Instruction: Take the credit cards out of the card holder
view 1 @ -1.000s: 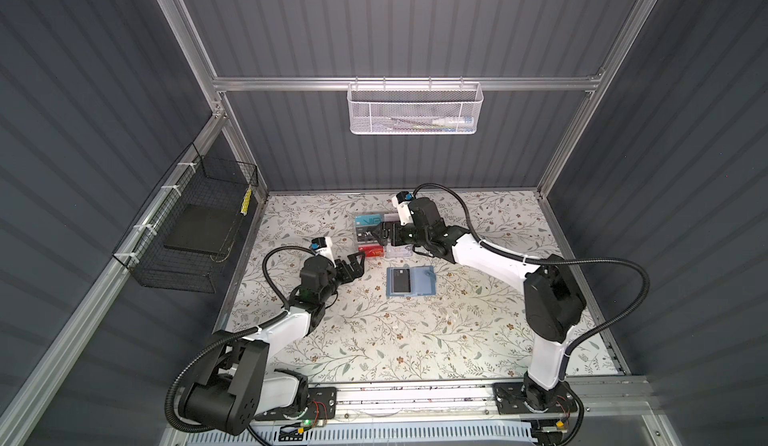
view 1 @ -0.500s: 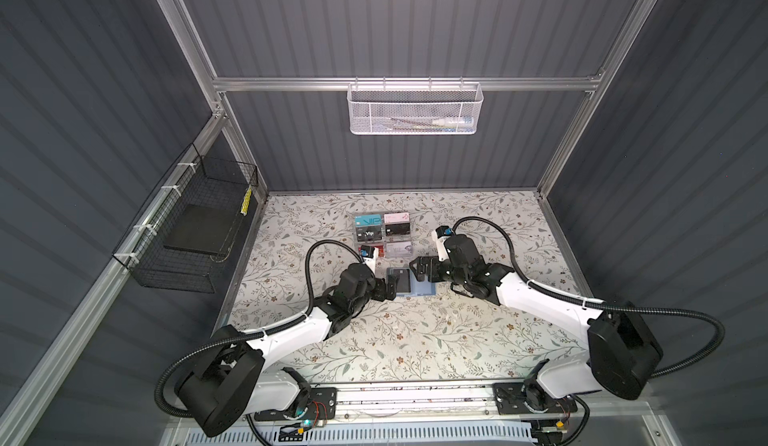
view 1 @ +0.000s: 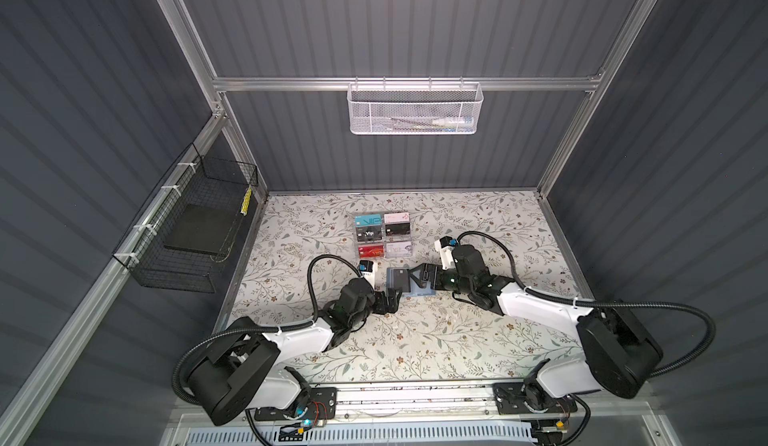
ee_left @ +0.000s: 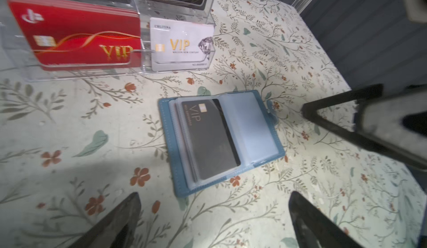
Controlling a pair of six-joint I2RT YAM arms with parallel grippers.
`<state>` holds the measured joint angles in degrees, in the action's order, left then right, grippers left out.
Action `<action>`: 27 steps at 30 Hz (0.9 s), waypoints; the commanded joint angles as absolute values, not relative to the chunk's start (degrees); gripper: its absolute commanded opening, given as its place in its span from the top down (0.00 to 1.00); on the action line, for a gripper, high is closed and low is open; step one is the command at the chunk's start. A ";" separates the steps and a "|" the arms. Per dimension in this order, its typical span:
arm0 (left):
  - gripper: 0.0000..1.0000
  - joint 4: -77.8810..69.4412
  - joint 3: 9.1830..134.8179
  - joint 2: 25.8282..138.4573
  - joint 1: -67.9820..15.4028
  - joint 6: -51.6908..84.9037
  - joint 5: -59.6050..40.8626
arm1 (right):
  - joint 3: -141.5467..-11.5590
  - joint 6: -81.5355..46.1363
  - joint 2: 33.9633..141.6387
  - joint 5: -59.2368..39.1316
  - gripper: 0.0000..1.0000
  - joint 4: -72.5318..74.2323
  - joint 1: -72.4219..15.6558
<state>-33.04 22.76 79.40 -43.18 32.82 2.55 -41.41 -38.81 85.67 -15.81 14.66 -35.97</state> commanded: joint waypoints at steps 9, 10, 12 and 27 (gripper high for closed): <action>0.00 -56.18 20.33 91.74 -40.31 46.48 -7.60 | -48.25 -41.59 95.80 -22.97 0.01 19.86 -35.16; 0.00 -57.34 20.09 92.53 -39.94 46.96 -8.05 | -48.82 -41.62 96.42 -23.20 0.01 19.91 -34.92; 0.00 -59.34 19.71 93.97 -39.07 47.75 -8.75 | -49.69 -41.71 97.67 -23.88 0.01 20.24 -34.59; 0.00 -62.89 21.64 99.54 -37.03 49.50 -13.25 | -51.68 -44.71 105.39 -28.03 0.10 25.34 -32.82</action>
<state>-61.87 20.43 98.67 -37.39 49.08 -11.35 -50.57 -43.83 104.20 -26.39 23.22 -32.99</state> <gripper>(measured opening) 0.998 0.902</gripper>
